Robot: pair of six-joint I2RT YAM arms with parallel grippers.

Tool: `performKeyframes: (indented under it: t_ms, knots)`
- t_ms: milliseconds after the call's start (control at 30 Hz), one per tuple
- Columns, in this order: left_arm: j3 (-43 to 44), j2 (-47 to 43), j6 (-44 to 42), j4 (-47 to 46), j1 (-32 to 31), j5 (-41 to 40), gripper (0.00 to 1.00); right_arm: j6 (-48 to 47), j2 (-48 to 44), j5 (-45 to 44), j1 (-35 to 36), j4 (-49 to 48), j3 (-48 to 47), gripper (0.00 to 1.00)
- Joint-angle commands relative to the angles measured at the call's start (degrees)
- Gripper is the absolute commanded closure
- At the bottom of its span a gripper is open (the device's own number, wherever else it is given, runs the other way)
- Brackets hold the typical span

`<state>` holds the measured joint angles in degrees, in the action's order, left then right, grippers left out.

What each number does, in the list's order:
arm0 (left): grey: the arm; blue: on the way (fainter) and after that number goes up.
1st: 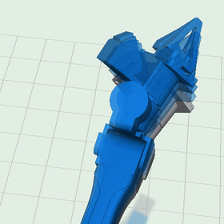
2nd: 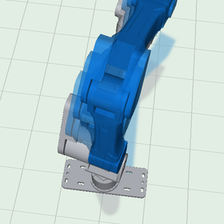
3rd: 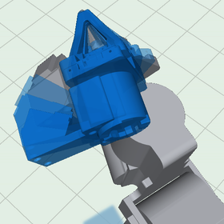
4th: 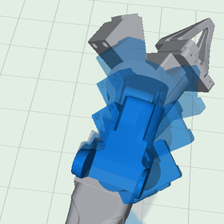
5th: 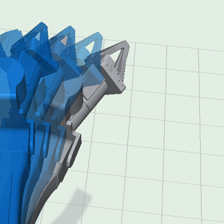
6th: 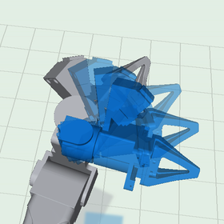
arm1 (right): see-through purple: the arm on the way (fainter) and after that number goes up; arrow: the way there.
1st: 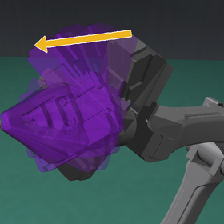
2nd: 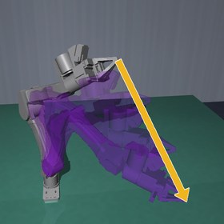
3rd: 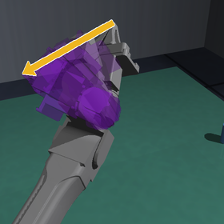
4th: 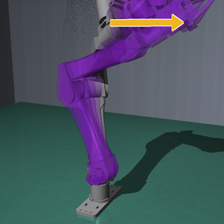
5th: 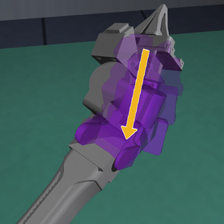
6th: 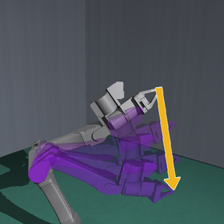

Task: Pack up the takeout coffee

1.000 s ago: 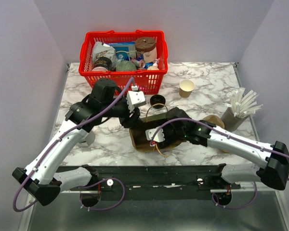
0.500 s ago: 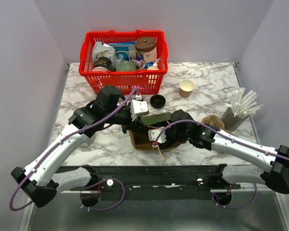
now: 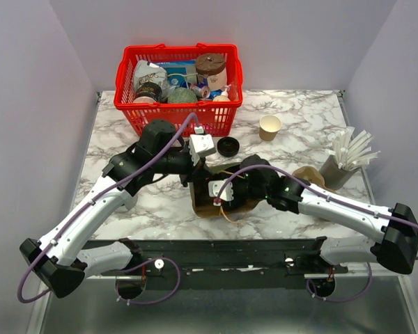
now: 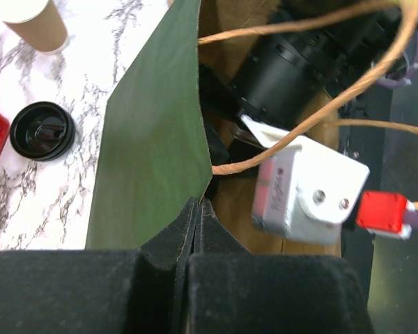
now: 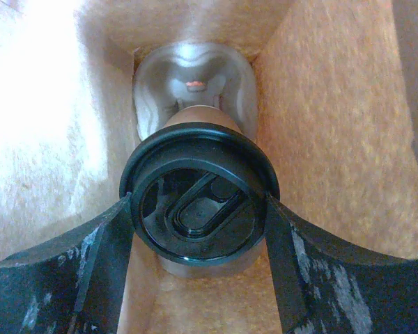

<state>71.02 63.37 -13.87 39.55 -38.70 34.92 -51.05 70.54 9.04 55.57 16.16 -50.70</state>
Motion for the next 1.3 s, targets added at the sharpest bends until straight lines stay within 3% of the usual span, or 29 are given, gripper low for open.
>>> performKeyframes:
  t_ms: [0,300,567,1133,1167,1200,1233,1267]
  knots:
    - [-1.50,0.96,7.53,-4.57,2.22,1.91,1.00,1.39,2.31,0.01,0.68,-3.33,-3.27,0.99]
    - [-2.03,1.14,8.86,-5.54,3.37,3.58,1.00,0.33,4.34,0.28,1.12,-3.86,-4.93,0.99]
    - [-3.43,1.14,10.53,-8.00,3.45,5.78,1.00,0.60,8.64,-5.42,2.88,-0.97,-10.38,0.99]
    - [-5.11,0.44,12.28,-9.93,3.80,4.81,1.00,1.12,14.97,-13.25,3.05,0.98,-12.14,0.99]
    - [-5.02,0.43,12.46,-9.93,3.98,4.29,0.97,1.21,15.50,-13.87,3.14,0.98,-12.23,0.99]
    - [-4.84,0.43,12.98,-9.93,4.15,3.76,0.87,1.30,15.76,-14.13,3.14,1.06,-12.41,0.99]
    - [-4.15,0.43,13.25,-9.58,4.77,2.36,0.70,1.30,15.94,-14.48,3.05,1.06,-12.58,0.99]
    - [-3.70,0.52,13.34,-9.23,5.29,1.74,0.65,1.47,16.03,-15.10,3.05,1.15,-12.85,0.99]
